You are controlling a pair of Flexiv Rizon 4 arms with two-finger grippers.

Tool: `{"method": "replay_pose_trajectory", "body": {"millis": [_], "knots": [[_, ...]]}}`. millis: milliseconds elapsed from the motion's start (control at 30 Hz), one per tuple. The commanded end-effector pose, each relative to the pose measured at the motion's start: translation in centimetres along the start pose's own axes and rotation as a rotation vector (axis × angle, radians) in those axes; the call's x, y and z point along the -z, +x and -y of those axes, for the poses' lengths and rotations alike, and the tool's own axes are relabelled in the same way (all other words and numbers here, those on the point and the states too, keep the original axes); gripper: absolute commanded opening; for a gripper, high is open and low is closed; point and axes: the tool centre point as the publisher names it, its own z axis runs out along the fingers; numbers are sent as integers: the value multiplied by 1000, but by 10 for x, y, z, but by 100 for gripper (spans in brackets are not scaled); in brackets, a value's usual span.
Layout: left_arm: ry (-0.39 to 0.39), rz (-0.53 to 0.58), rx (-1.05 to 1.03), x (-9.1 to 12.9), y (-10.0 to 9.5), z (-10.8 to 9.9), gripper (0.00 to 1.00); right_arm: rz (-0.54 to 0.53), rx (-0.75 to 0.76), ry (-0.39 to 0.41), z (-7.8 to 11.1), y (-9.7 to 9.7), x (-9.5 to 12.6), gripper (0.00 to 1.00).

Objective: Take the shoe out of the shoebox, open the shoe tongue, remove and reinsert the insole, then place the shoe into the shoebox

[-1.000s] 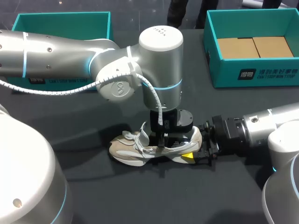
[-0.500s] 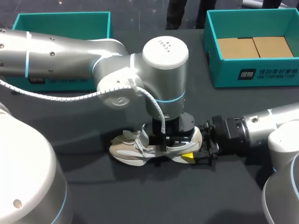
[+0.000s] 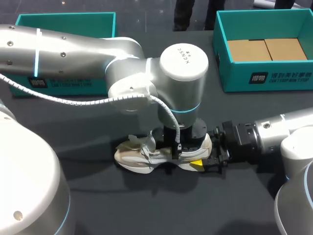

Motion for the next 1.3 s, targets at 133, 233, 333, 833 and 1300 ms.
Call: {"method": "replay_pose_trajectory", "body": {"millis": [133,233,333,833,1300], "knots": [[86,-51,-12,-4,-3,-8,0,-1,-1,5,0,1,0,0],[168,-99,-25,3,-1,-14,0,-1,-1,5,0,1,0,0],[237,-129,-33,11,0,-18,0,-1,-1,5,0,1,0,0],[447,-152,-44,46,9,-24,0,-1,-1,5,0,1,0,0],[546,-146,-9,61,2,-13,0,-1,-1,5,0,1,0,0]]}}
